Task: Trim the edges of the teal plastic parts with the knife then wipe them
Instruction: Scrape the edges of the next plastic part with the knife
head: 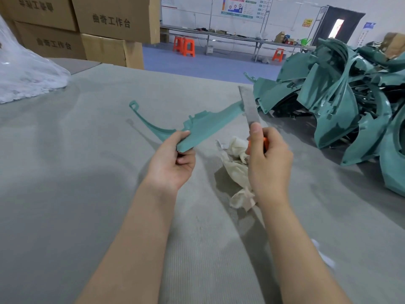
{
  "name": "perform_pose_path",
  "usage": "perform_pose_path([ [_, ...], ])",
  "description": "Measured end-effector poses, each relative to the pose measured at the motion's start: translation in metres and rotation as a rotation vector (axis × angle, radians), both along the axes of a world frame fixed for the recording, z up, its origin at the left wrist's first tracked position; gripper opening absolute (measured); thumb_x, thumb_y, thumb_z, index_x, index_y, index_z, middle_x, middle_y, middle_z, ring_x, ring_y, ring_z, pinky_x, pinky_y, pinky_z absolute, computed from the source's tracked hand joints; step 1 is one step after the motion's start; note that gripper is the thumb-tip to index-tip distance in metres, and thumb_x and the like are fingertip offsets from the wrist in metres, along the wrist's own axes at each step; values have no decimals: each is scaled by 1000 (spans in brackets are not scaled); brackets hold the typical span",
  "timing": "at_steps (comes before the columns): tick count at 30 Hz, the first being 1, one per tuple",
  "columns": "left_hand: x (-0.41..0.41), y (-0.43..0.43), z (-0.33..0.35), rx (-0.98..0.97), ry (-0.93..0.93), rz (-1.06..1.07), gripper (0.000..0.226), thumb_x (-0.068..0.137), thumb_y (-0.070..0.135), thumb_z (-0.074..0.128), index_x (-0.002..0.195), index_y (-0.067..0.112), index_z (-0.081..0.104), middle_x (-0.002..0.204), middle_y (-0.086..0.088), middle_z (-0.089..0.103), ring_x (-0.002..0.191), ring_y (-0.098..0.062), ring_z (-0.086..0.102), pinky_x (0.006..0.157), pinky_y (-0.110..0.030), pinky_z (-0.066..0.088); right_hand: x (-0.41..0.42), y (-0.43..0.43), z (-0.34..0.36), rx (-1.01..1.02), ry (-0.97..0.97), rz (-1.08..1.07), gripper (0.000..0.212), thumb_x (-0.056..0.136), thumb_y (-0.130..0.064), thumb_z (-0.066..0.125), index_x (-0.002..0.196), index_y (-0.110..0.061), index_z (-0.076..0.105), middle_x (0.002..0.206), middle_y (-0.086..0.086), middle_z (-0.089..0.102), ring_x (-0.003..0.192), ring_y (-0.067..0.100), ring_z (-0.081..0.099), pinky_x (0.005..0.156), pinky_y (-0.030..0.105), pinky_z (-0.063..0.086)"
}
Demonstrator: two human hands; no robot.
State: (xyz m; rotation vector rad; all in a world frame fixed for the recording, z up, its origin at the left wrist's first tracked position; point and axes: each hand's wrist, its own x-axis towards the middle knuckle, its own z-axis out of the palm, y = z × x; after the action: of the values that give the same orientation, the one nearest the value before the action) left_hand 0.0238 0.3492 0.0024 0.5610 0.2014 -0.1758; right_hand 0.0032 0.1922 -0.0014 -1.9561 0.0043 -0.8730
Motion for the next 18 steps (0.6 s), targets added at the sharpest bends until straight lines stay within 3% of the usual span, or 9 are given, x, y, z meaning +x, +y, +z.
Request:
perform_pose_path([
  [6, -2, 0, 0, -8, 26, -51, 25, 93, 6, 46, 70, 16, 45, 70, 4, 44, 31, -1, 29, 27, -10, 20, 2, -1, -3, -6, 2, -18, 41, 99, -46, 43, 68, -19, 48, 52, -9, 46, 53, 8, 42, 52, 26, 31],
  [12, -4, -1, 1, -70, 50, -76, 21, 93, 6, 43, 74, 12, 50, 61, -4, 63, 29, -1, 31, 27, -11, 22, 1, 5, -4, 5, -32, 31, 43, 99, -43, 43, 62, -23, 38, 52, -7, 41, 51, 9, 37, 51, 29, 30],
  [18, -7, -2, 2, -112, 66, -95, 16, 91, 6, 44, 79, 9, 54, 61, -6, 64, 28, -1, 32, 27, -11, 22, 0, 5, -5, 5, -45, 65, 49, 97, -48, 40, 67, -9, 43, 58, 10, 48, 56, 22, 42, 53, 37, 34],
])
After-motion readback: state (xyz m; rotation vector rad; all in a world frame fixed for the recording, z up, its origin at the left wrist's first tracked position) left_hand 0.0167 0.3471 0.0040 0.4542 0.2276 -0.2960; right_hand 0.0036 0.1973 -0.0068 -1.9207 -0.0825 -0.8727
